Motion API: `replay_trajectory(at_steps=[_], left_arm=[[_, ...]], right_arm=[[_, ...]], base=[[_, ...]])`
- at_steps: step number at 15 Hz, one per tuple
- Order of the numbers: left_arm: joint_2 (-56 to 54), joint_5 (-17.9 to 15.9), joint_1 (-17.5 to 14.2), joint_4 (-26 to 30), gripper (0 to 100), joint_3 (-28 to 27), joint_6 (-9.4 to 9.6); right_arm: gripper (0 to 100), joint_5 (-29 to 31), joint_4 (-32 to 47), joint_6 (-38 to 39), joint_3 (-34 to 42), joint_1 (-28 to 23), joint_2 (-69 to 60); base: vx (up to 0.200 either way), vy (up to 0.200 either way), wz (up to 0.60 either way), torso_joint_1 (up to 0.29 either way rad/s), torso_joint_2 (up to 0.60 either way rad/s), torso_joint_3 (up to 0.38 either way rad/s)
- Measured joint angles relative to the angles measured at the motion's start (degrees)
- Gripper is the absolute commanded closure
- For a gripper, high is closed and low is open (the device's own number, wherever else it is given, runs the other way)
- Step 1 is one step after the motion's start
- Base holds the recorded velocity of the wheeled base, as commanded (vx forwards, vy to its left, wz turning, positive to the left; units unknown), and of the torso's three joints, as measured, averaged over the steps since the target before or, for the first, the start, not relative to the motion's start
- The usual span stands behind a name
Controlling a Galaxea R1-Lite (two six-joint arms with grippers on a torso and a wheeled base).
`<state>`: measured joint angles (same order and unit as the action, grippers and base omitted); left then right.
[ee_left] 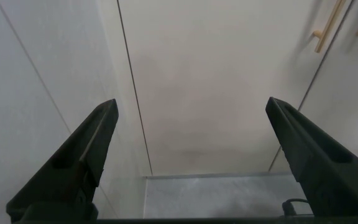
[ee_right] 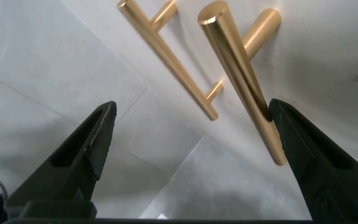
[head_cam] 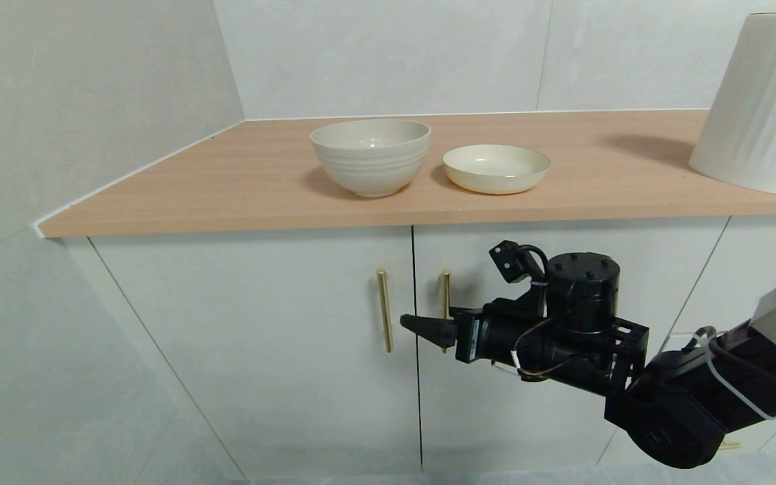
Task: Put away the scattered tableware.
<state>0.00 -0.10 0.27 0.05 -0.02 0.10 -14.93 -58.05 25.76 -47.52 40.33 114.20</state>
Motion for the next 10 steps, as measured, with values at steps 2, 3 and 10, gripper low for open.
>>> replay_trajectory(at_steps=[2, 3, 10], left_arm=[[0.0, 0.0, 0.0, 0.0, 0, 0.0, 0.0], [0.0, 0.0, 0.0, 0.02, 0, -0.02, -0.02], [0.0, 0.0, 0.0, 0.02, 0, -0.02, 0.0]], right_arm=[[0, -1.01, 0.2, 0.0, 0.52, 0.22, -0.52], [0, -1.9, 0.27, 0.02, 0.85, 0.27, -0.83], [0, -15.23, 10.35, 1.83, 4.14, 0.0, -7.95]], base=[[0.0, 0.0, 0.0, 0.0, 0.0, 0.0], [0.0, 0.0, 0.0, 0.0, 0.0, 0.0], [0.0, 0.0, 0.0, 0.0, 0.0, 0.0]])
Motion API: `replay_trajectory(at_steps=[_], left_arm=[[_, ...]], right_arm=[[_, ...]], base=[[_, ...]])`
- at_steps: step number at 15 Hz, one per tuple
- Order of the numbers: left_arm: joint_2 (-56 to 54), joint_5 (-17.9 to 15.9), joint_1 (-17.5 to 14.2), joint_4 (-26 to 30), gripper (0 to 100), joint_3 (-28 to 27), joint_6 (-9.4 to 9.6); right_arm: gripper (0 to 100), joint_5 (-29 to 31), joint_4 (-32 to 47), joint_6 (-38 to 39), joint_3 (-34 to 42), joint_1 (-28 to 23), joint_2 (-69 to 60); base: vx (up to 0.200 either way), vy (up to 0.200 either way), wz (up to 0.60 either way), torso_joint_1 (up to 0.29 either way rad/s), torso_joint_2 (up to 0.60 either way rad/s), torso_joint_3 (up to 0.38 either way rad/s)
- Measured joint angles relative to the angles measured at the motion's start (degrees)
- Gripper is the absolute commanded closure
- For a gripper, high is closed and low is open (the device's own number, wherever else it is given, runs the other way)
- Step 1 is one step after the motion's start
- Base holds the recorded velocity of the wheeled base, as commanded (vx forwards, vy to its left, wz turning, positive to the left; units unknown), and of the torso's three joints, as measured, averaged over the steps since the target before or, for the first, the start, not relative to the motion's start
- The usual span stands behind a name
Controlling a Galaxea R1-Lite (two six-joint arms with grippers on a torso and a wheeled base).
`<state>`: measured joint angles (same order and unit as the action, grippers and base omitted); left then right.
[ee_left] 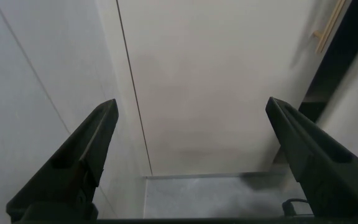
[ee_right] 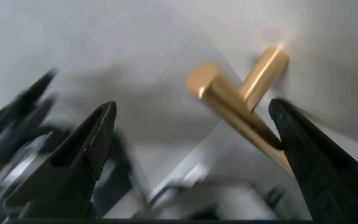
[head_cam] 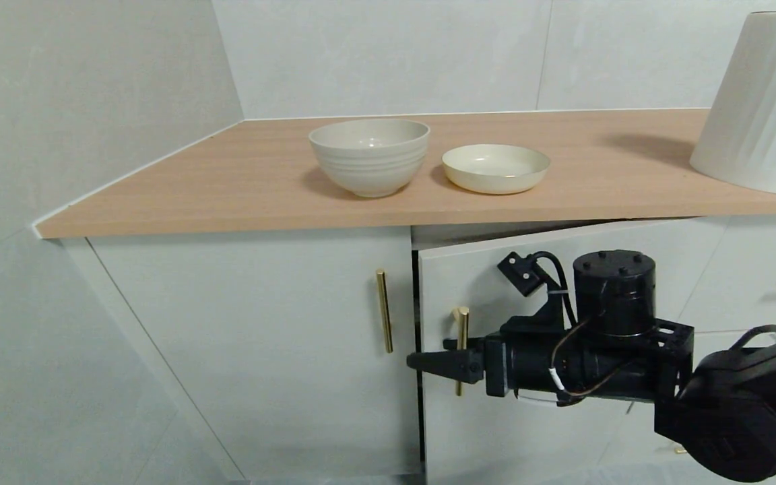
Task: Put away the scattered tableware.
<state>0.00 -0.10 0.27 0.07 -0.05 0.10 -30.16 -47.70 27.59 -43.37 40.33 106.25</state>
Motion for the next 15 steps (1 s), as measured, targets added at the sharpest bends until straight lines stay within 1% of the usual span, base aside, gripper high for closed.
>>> replay_trajectory(at_steps=[2, 5, 11, 13, 15], left_arm=[[0.0, 0.0, 0.0, 0.0, 0, 0.02, 0.0], [0.0, 0.0, 0.0, 0.0, 0, 0.05, 0.0], [0.0, 0.07, 0.0, 0.0, 0, -0.02, 0.04], [0.0, 0.15, 0.0, -0.07, 0, 0.0, 0.34], [0.0, -0.68, 0.0, -1.63, 0, -0.52, 0.55]], right_arm=[[0, -4.29, 4.64, 0.05, 0.51, -0.76, -3.19], [0, -9.14, 8.33, -0.06, 0.84, -1.99, -6.69], [0, -9.83, 8.59, 0.05, 1.27, -2.21, -8.63], [0, -9.87, 8.56, -0.04, 1.51, -2.21, -8.73], [0, -9.87, 8.51, -0.06, 1.68, -2.21, -8.83]], base=[[0.0, 0.0, 0.0, 0.0, 0.0, 0.0], [0.0, 0.0, 0.0, 0.0, 0.0, 0.0], [0.0, 0.0, 0.0, 0.0, 0.0, 0.0], [0.0, 0.0, 0.0, 0.0, 0.0, 0.0], [0.0, 0.0, 0.0, 0.0, 0.0, 0.0]])
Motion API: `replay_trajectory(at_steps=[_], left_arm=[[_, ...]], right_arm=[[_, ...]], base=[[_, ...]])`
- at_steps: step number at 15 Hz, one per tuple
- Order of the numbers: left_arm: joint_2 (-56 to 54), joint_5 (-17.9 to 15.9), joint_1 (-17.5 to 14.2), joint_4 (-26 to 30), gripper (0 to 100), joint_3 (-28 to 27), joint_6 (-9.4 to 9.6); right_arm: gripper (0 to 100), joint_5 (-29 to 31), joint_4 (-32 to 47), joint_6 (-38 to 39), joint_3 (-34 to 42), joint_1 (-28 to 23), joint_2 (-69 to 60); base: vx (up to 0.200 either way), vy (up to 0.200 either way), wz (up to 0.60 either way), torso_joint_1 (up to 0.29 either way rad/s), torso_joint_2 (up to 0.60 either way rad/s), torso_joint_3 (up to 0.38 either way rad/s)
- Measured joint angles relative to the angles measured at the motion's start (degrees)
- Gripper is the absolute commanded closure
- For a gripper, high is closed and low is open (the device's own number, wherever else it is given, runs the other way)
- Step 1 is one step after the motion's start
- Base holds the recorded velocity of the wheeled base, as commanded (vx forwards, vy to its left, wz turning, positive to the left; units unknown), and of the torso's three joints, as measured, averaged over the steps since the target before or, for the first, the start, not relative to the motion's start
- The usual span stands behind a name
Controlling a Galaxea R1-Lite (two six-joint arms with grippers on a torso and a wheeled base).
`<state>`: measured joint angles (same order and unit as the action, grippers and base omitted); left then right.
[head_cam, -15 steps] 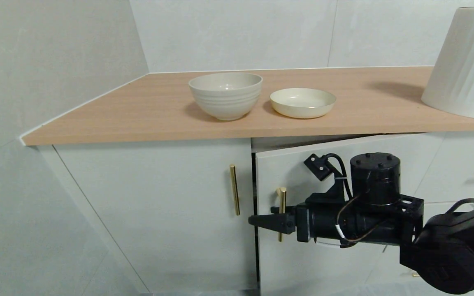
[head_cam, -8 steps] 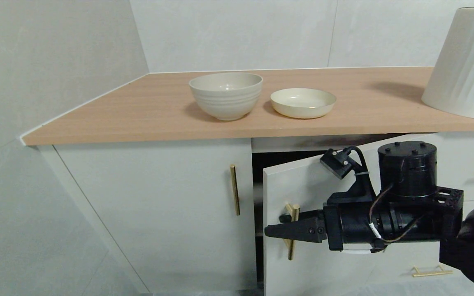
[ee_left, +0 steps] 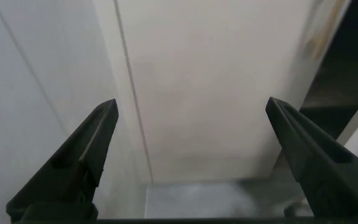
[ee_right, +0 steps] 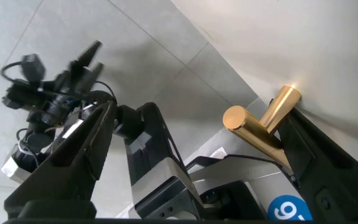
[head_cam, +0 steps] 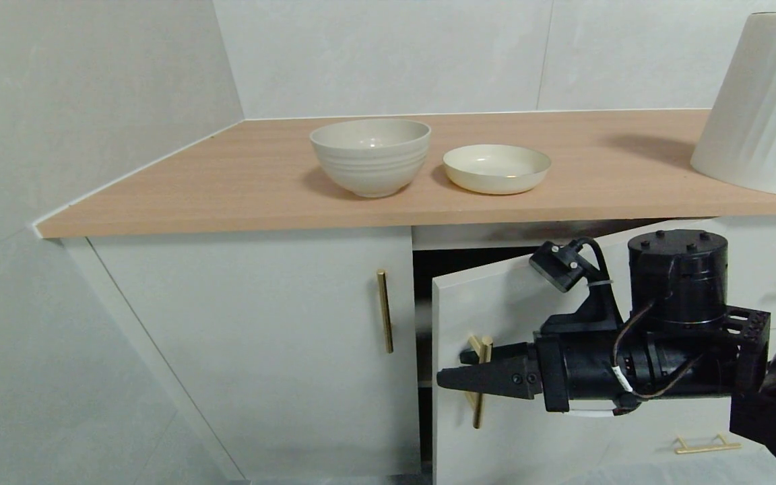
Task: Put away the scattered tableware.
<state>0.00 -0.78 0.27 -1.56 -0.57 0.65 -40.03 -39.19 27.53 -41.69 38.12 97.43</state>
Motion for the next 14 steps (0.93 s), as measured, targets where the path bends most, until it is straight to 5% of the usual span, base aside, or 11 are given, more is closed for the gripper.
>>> replay_trajectory(at_steps=[1, 5, 10, 14], left_arm=[[0.02, -1.51, 0.0, 0.0, 0, -0.88, 0.11], [5.9, -16.63, 0.3, 6.07, 0, -11.5, -0.21], [27.97, -30.67, 1.16, 7.69, 0, -24.34, -0.29], [49.34, -35.8, 8.63, 4.16, 0, -29.88, -1.79]], right_arm=[[0, -0.06, -0.22, 0.0, 0.22, 0.02, -0.07], [0, -0.01, -0.49, 0.04, 0.93, 0.24, -0.55], [0, 0.02, -0.44, 0.15, 1.4, 0.44, -1.12], [0, -0.01, -0.49, 0.17, 1.51, 0.46, -1.38]], base=[[0.0, 0.0, 0.0, 0.0, 0.0, 0.0], [0.0, 0.0, 0.0, 0.0, 0.0, 0.0], [0.0, 0.0, 0.0, 0.0, 0.0, 0.0], [0.0, 0.0, 0.0, 0.0, 0.0, 0.0]])
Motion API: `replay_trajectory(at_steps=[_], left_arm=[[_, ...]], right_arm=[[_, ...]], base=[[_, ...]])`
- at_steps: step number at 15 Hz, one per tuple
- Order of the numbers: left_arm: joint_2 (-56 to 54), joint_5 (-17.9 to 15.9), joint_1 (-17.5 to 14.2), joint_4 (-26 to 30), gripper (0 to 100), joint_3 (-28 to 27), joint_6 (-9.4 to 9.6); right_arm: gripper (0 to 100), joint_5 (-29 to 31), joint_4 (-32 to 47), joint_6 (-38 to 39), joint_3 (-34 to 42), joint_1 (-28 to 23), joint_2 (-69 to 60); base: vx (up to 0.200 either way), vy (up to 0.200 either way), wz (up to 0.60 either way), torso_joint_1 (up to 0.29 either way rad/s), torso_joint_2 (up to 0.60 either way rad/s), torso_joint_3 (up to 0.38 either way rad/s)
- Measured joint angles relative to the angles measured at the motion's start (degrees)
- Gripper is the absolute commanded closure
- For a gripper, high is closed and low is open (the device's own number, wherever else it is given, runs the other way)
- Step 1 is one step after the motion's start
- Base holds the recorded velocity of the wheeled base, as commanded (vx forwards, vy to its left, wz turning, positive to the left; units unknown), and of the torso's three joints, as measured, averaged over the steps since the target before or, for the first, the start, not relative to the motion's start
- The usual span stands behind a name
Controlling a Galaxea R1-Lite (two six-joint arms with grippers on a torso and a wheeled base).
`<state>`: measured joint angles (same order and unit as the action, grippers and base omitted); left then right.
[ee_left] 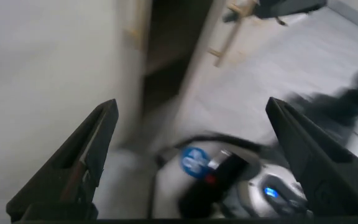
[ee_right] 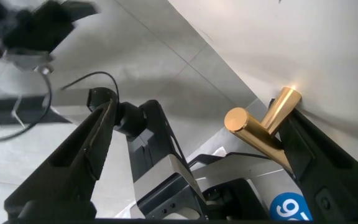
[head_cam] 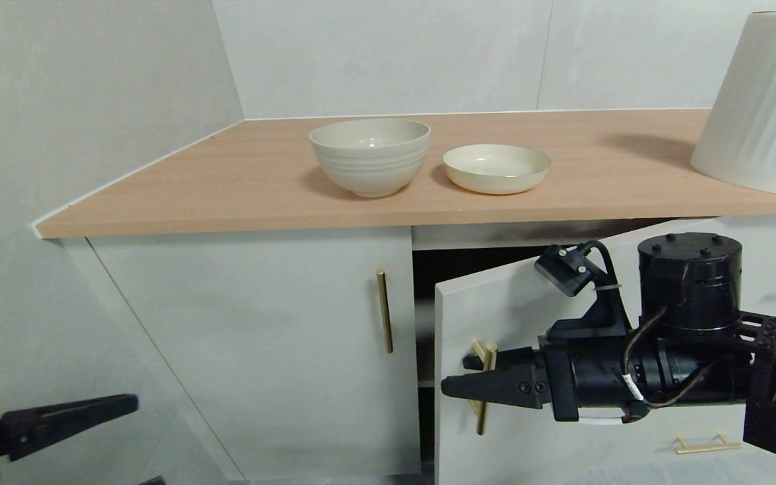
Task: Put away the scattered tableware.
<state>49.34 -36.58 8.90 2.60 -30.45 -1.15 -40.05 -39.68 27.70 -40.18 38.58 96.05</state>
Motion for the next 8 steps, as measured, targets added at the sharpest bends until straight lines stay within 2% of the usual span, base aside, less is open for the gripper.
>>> replay_trajectory(at_steps=[2, 3, 4, 5, 6, 8], left_arm=[[9.31, -0.91, 3.86, -7.22, 0, 0.66, -1.37], [13.84, -1.21, 5.95, -13.62, 0, 2.07, -3.58], [17.4, -1.32, 8.11, -19.57, 0, 3.61, -8.22], [20.07, -1.35, 10.06, -22.58, 0, 4.94, -12.95], [22.05, -1.32, 11.47, -24.56, 0, 5.75, -16.01], [24.02, -1.23, 12.65, -25.11, 0, 6.4, -16.75]], right_arm=[[0, -0.02, -0.04, -0.02, -0.02, 0.0, -0.02], [0, -0.02, -0.04, -0.02, -0.02, 0.0, -0.05], [0, -0.05, -0.06, 0.0, -0.02, 0.0, -0.05], [0, -0.05, -0.02, 0.0, -0.02, 0.0, -0.07], [0, -0.05, -0.04, 0.0, -0.02, 0.0, -0.1], [0, -0.02, -0.04, 0.0, -0.02, 0.0, -0.1]], base=[[0.0, 0.0, 0.0, 0.0, 0.0, 0.0], [0.0, 0.0, 0.0, 0.0, 0.0, 0.0], [0.0, 0.0, 0.0, 0.0, 0.0, 0.0], [0.0, 0.0, 0.0, 0.0, 0.0, 0.0], [0.0, 0.0, 0.0, 0.0, 0.0, 0.0], [0.0, 0.0, 0.0, 0.0, 0.0, 0.0]])
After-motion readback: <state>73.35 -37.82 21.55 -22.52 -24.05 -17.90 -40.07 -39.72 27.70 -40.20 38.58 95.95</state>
